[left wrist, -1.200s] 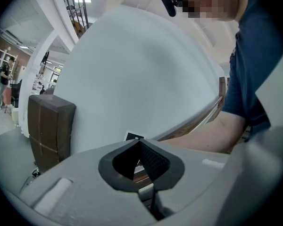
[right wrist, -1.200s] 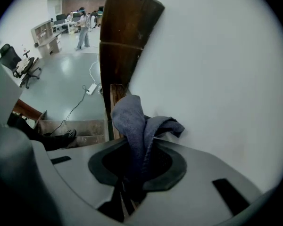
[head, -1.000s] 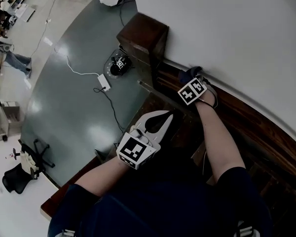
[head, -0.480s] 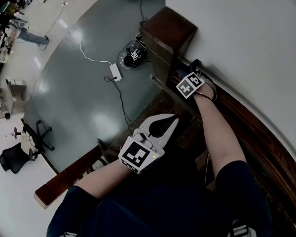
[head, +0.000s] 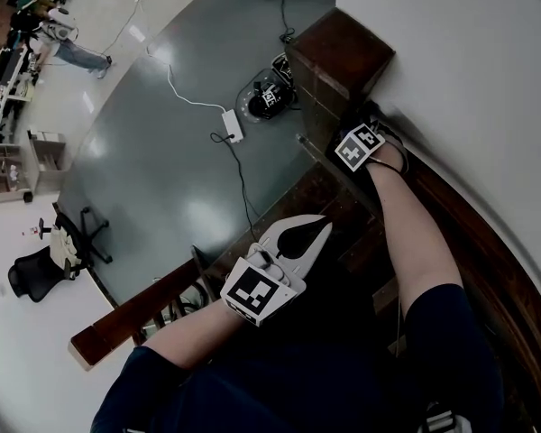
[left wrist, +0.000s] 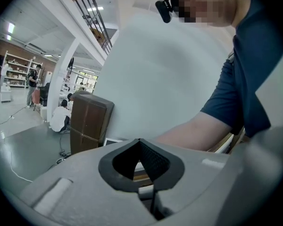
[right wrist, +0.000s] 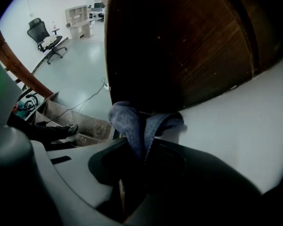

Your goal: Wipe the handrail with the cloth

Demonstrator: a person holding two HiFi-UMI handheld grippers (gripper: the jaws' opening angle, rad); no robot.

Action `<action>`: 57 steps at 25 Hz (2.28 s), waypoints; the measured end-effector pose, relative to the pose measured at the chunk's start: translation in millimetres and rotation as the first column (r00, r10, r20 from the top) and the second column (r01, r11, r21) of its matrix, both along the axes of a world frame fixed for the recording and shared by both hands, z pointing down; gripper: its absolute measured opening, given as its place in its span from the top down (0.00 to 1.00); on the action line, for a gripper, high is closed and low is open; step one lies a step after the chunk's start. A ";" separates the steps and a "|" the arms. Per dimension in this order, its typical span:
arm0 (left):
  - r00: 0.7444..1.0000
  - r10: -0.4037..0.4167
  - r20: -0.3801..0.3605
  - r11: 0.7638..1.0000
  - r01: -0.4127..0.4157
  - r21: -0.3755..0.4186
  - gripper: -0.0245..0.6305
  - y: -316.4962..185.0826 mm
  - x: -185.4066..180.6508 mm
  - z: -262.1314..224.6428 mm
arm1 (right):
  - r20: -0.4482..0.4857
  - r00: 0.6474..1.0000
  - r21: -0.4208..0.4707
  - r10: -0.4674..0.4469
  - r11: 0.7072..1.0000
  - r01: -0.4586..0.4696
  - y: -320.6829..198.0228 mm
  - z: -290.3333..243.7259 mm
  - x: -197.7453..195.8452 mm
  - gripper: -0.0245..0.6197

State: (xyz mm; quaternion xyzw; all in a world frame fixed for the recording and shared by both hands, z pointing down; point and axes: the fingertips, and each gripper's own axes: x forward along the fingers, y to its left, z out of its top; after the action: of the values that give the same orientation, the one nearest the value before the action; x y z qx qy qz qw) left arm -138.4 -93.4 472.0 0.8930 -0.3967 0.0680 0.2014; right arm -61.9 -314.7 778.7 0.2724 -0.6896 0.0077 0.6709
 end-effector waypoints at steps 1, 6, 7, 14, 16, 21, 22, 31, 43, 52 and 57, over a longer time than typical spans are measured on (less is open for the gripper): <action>1.000 -0.001 0.004 1.000 0.001 0.001 0.96 1.5 -1.7 -1.0 | -0.001 1.000 -0.002 -0.003 1.000 0.003 -0.2 0.5 -2.2 0.82; 1.000 -0.005 0.020 1.000 0.005 0.014 0.96 -0.3 -5.8 -2.7 | 0.001 1.000 0.004 -0.012 1.000 0.011 -4.2 2.1 -6.8 0.82; 1.000 -0.004 0.019 1.000 0.004 0.017 0.96 -0.8 -5.5 -3.4 | 0.009 1.000 0.009 -0.010 1.000 0.009 -3.8 0.8 -6.3 0.82; 0.999 0.043 -0.002 0.998 -0.043 0.038 0.96 -4.0 7.7 -4.0 | 0.132 0.989 0.014 0.061 0.998 -0.063 20.5 -34.3 2.7 0.82; 0.998 0.064 -0.012 0.997 -0.063 0.047 0.96 -4.0 11.9 -9.9 | 0.163 0.983 0.023 0.087 0.996 -0.092 33.2 -56.9 8.6 0.82; 0.995 0.095 -0.025 0.993 -0.094 0.066 0.96 0.2 13.9 -23.3 | 0.256 0.959 0.058 0.121 0.988 -0.141 72.5 -118.3 11.5 0.82; 0.994 0.103 -0.028 0.992 -0.101 0.070 0.96 0.2 15.3 -24.9 | 0.273 0.954 0.067 0.124 0.987 -0.147 79.9 -130.0 13.7 0.82; 0.978 0.202 -0.051 0.977 -0.198 0.078 0.96 8.4 33.7 -40.3 | 0.547 0.828 0.113 0.127 0.968 -0.223 154.2 -266.0 9.9 0.82; 0.923 0.383 -0.033 0.913 -0.373 0.165 0.96 20.4 75.2 -90.4 | 0.896 0.438 0.122 0.079 0.903 -0.412 230.7 -388.3 33.1 0.82; 0.904 0.427 0.000 0.888 -0.419 0.190 0.96 43.5 82.9 -100.9 | 0.954 0.285 0.057 0.090 0.881 -0.470 268.3 -396.4 38.0 0.83; 0.902 0.432 0.006 0.886 -0.425 0.187 0.96 46.5 85.5 -99.5 | 0.951 0.302 0.083 0.069 0.883 -0.462 268.3 -405.1 40.7 0.83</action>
State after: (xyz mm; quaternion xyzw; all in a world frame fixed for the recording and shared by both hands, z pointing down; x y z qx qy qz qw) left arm -52.9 -46.9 372.5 0.9743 -0.1908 0.0580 0.1050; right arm -21.2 -46.4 373.7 0.4431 -0.8786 0.1537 0.0897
